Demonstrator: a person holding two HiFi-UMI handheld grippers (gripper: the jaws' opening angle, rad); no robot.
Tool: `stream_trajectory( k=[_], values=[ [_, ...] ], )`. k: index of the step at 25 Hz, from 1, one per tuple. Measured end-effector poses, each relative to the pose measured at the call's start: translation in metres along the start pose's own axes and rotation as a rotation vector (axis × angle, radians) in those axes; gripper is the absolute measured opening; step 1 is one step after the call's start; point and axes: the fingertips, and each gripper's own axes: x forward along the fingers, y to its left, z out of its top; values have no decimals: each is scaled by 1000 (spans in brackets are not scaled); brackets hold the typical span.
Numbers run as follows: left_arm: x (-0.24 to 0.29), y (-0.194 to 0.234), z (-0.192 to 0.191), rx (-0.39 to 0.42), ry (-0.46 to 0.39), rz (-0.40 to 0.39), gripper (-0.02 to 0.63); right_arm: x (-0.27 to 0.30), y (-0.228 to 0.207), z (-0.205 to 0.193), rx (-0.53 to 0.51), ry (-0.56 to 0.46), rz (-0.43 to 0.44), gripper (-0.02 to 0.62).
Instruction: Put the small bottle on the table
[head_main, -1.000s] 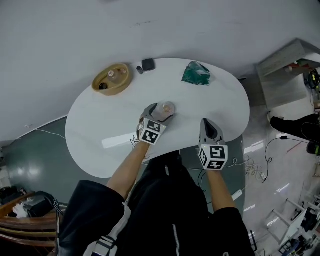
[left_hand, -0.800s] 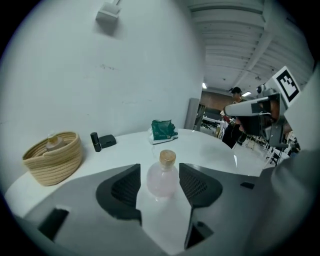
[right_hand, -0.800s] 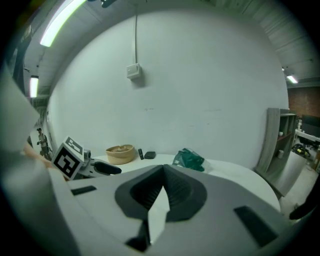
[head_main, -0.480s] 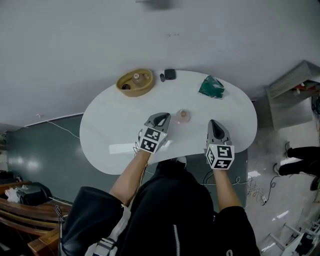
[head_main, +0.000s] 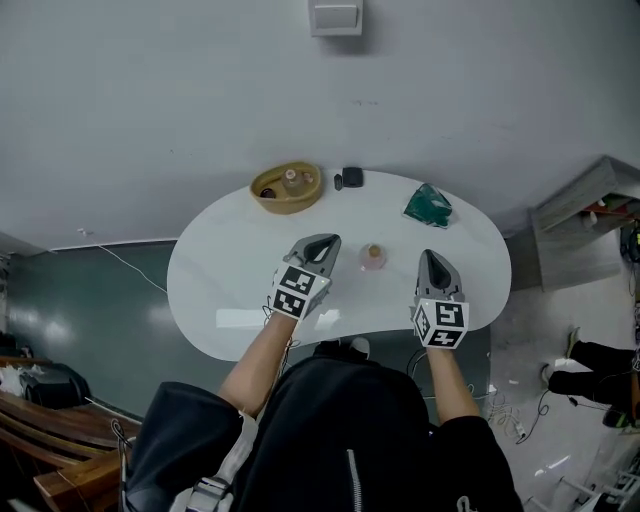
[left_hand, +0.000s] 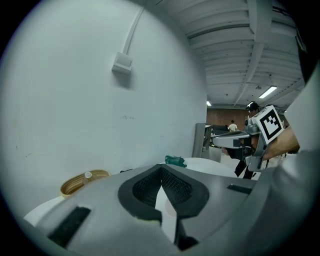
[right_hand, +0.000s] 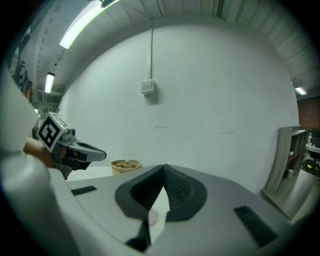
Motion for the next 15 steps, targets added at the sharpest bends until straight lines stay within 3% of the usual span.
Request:
stream_trajectory(
  k=[15],
  values=[
    [3,9,15,-5,-39,-10,6,8,0,10,-13,-18,-13,-2]
  ],
)
